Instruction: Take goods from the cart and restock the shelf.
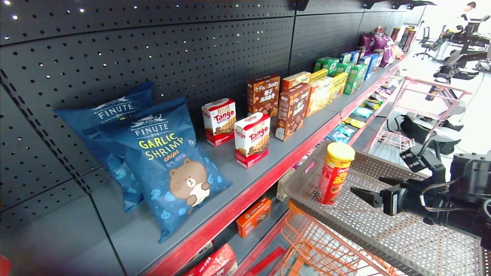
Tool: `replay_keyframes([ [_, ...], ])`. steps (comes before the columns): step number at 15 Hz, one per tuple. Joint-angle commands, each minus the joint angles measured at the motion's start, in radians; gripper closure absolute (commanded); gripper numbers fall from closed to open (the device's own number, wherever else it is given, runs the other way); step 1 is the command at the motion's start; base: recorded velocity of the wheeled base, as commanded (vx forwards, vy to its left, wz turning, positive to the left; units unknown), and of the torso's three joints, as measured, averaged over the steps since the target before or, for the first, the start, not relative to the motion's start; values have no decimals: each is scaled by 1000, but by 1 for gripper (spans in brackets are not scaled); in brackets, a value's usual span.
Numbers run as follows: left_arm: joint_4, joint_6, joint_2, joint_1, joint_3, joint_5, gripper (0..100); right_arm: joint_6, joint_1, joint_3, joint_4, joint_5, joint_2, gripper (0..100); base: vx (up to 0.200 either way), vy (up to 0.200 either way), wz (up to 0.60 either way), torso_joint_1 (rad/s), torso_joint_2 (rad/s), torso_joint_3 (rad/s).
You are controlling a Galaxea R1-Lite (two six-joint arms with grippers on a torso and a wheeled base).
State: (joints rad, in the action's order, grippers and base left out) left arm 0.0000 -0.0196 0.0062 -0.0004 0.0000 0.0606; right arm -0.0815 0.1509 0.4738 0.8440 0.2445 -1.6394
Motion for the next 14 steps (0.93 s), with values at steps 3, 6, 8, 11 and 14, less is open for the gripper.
replay_keyframes([
  [3,0,0,0,0,0,1,0,-40,3,135,3,3,-157,0,0,0,0,0,0,0],
  [6,0,0,0,-1,0,1,0,-38,10,193,-2,4,-215,0,0,0,0,0,0,0],
  [8,0,0,0,0,0,1,0,-38,10,230,-2,18,-264,0,0,0,0,0,0,0],
  [11,0,0,0,0,0,1,0,-37,12,328,6,26,-369,0,0,0,0,0,0,0],
  [14,0,0,0,0,0,1,0,-34,12,385,47,32,-448,0,0,0,0,0,0,0],
])
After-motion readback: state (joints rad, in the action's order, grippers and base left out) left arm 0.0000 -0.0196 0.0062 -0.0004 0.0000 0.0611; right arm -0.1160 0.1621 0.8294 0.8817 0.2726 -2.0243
